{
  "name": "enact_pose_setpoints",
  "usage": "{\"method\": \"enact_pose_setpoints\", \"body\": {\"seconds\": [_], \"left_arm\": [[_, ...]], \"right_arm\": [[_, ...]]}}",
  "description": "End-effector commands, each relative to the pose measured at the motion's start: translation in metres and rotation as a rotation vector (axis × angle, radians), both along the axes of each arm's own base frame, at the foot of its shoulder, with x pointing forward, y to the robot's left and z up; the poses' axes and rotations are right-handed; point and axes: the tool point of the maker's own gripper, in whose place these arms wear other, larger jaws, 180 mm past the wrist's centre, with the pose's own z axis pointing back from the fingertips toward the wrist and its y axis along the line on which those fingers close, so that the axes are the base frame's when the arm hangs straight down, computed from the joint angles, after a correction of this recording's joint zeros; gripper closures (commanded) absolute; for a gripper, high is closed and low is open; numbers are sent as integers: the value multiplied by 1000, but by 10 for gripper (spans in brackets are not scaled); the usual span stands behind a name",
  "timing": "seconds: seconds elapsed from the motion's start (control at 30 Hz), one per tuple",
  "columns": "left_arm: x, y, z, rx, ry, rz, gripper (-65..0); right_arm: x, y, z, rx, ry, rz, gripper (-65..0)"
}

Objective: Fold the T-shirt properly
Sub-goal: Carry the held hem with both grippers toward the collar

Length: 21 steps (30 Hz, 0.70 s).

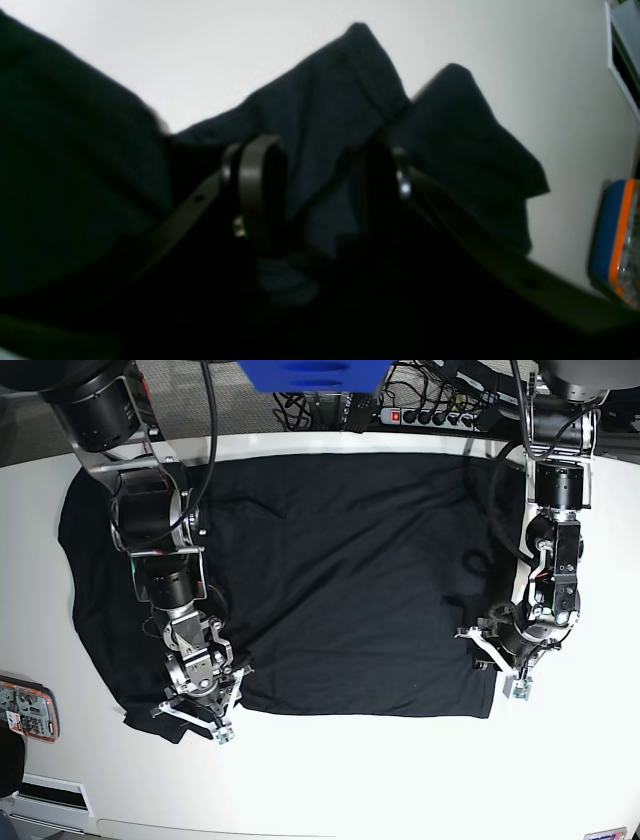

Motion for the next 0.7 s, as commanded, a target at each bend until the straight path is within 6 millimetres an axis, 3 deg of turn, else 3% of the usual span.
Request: {"method": "enact_pose_setpoints", "body": {"seconds": [0.0, 0.4, 0.6, 0.67], "left_arm": [[14, 5, 20, 4, -62, 0, -207], [14, 4, 20, 3, -62, 0, -207], [14, 4, 20, 3, -62, 0, -207], [13, 4, 19, 3, -59, 0, -207]], "right_arm": [[18, -5, 23, -10, -59, -6, -262], [14, -43, 24, -57, -52, -44, -262], [14, -44, 23, -58, -52, -45, -261], [11, -44, 19, -59, -37, -42, -219]]}}
